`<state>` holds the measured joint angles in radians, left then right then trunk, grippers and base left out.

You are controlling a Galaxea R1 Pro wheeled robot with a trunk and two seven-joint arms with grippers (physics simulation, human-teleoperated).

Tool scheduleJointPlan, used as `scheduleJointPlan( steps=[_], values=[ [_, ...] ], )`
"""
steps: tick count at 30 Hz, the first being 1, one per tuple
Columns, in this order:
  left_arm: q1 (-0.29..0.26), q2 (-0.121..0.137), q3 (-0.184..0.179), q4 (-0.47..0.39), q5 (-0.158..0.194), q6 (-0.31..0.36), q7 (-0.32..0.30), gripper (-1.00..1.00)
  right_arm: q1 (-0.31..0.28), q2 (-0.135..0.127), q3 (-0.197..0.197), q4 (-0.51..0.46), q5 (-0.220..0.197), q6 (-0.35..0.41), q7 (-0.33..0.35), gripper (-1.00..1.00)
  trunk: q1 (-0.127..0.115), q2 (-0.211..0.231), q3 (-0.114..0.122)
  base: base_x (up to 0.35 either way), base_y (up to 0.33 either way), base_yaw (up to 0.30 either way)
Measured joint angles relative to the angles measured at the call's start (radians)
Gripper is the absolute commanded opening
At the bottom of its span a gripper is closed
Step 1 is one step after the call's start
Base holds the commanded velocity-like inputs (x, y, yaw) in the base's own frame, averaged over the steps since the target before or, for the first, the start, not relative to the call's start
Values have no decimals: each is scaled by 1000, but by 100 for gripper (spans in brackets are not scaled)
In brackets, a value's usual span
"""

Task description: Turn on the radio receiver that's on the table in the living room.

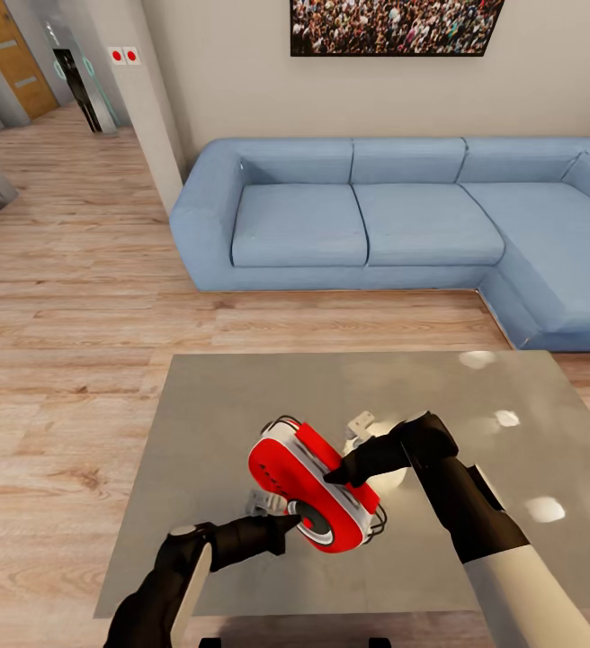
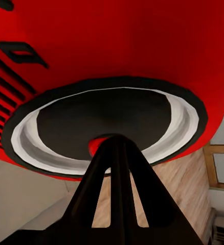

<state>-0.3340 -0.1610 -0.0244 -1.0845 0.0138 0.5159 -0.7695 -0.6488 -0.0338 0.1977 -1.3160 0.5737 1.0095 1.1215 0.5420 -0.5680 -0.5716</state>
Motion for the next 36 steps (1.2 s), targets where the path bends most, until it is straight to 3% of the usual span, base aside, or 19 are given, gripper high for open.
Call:
scheduleJointPlan(
  steps=[10, 12, 18, 36],
  values=[
    [-1, 0, -3, 6, -2, 0, 3, -100, 0, 1, 0, 0, 0, 0, 1, -100, 0, 0, 0, 0, 0, 0],
    [-6, -1, -3, 31, -1, -4, 37, -100, 0, 1, 0, 0, 0, 0, 1, -100, 0, 0, 0, 0, 0, 0],
    [-32, -8, -3, 83, 0, -9, 50, -100, 0, 2, 1, 0, 0, 0, 1, -100, 0, 0, 0, 0, 0, 0],
    [-33, -13, -6, 70, 1, -9, 34, -100, 0, 0, 0, 5, 10, -3, -2, -100, 0, 0, 0, 0, 0, 0]
  ],
)
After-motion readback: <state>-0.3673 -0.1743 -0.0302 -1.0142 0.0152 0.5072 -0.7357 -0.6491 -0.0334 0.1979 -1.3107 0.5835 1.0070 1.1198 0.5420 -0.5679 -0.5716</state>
